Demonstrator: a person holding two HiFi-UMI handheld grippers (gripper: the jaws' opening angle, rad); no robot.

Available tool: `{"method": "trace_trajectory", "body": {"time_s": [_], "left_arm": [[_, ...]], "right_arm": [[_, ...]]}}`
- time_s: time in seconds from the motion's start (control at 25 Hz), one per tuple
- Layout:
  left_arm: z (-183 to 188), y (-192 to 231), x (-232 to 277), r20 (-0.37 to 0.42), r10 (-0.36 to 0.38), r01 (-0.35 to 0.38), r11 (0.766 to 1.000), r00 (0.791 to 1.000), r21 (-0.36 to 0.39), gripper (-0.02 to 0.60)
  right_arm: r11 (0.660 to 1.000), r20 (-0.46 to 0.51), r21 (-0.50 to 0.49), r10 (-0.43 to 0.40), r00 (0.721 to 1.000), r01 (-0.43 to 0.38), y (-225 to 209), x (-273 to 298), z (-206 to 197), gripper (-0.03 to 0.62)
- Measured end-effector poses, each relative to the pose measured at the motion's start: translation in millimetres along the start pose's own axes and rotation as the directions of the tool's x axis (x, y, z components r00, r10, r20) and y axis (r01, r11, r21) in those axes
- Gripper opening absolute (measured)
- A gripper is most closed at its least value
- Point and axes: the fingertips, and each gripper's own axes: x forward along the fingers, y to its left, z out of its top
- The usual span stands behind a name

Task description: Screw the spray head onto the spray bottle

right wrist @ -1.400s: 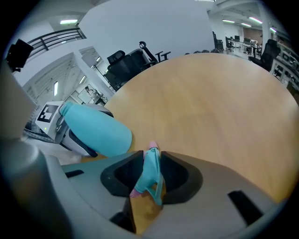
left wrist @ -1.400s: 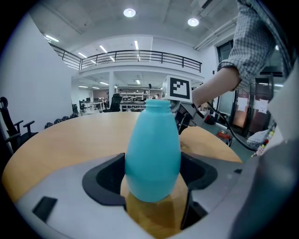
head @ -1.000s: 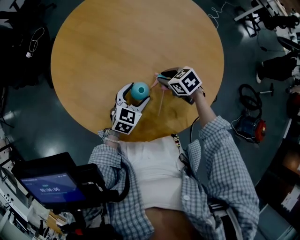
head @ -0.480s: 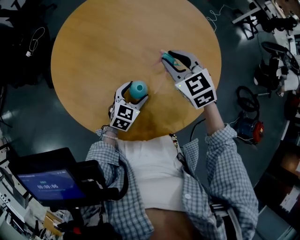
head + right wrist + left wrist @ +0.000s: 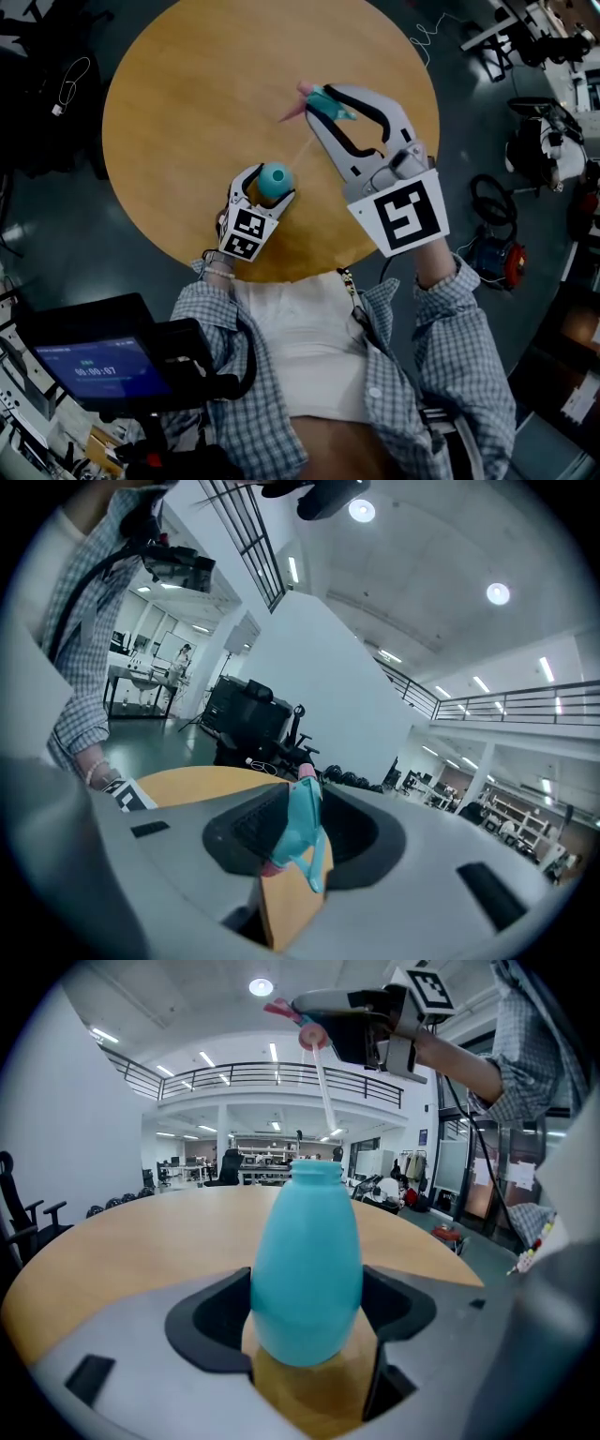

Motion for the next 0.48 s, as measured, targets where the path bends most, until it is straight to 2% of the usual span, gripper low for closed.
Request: {"method": "trace_trajectory", "body": {"time_s": [0.24, 0.48], "left_arm": [[0.4, 0.8, 1.3, 0.004, 0.0, 0.0, 1.0, 1.0, -0.001, 0.374], [0.9, -1.1, 1.4, 0.004, -0.002, 0.002, 1.0, 1.0, -0.002, 0.374]], "right_arm": [[1.0, 0.006, -0.007, 0.019, 1.0, -0.019, 17.5, 11.0, 0.7, 0.103], [0.991, -0.024, -0.117, 0.06, 0.998, -0.062, 53.6, 22.6, -14.6, 0.104]]}}
